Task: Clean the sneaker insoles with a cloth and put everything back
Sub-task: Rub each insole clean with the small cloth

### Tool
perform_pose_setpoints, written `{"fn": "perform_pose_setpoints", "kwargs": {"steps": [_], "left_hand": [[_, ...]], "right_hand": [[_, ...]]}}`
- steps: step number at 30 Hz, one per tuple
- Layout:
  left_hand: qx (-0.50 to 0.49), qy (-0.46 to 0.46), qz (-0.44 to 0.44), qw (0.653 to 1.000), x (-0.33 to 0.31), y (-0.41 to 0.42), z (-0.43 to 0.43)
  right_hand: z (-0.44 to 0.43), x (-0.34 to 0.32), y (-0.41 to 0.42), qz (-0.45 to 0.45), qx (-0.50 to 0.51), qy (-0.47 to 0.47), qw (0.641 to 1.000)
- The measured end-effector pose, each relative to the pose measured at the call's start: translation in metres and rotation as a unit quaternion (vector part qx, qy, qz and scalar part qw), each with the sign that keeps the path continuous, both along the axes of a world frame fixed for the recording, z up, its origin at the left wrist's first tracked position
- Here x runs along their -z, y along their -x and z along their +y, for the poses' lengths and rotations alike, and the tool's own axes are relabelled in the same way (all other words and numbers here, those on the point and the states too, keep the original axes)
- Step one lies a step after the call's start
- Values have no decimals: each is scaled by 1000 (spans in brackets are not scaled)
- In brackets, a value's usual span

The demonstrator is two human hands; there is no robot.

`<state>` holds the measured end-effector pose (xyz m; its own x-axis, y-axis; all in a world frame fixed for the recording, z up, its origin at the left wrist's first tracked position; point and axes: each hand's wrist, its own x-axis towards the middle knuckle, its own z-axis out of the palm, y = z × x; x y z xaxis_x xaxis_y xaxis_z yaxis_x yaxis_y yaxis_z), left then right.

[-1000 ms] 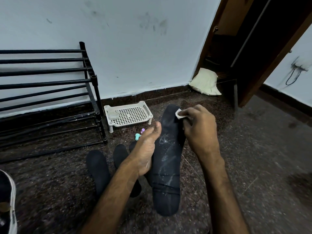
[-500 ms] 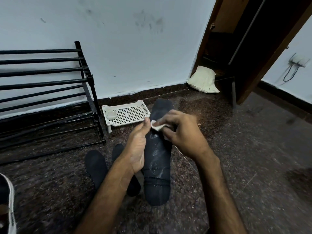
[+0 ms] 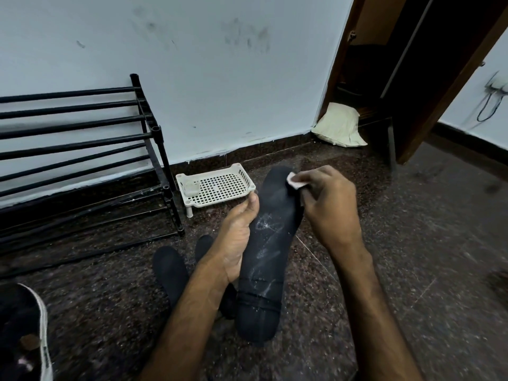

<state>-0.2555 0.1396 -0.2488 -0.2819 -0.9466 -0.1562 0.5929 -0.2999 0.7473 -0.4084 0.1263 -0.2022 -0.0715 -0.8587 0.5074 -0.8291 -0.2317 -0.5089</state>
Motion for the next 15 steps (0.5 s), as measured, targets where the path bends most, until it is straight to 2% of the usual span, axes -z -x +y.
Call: {"fn": "perform_pose_setpoints", "kwargs": {"steps": [1, 3, 5, 7, 8, 10, 12, 14, 15], "left_hand": [[8, -3, 1, 1000, 0, 2, 1], [9, 0, 12, 1000, -1, 5, 3], [-4, 4, 36, 999, -2, 7, 3], [-23, 1, 51, 998, -2, 4, 1], [-30, -3, 48, 998, -1, 3, 0], [-23, -5, 35, 999, 1, 3, -1], [-4, -2, 29, 1000, 1, 5, 1], [10, 3, 34, 999, 0, 8, 3], [7, 3, 42, 999, -1, 9, 3]], "right_hand": [[-2, -1, -1, -4, 34, 33, 999], [-3, -3, -9, -1, 31, 60, 998], [1, -5, -18, 23, -50, 18, 998], [7, -6, -21, 35, -137, -65, 988], [7, -5, -19, 39, -144, -92, 984], [2, -4, -10, 45, -73, -78, 993], [-3, -4, -4, 48, 23, -4, 999], [-4, -4, -7, 42, 44, 42, 997], [-3, -5, -9, 39, 17, 34, 999]]}}
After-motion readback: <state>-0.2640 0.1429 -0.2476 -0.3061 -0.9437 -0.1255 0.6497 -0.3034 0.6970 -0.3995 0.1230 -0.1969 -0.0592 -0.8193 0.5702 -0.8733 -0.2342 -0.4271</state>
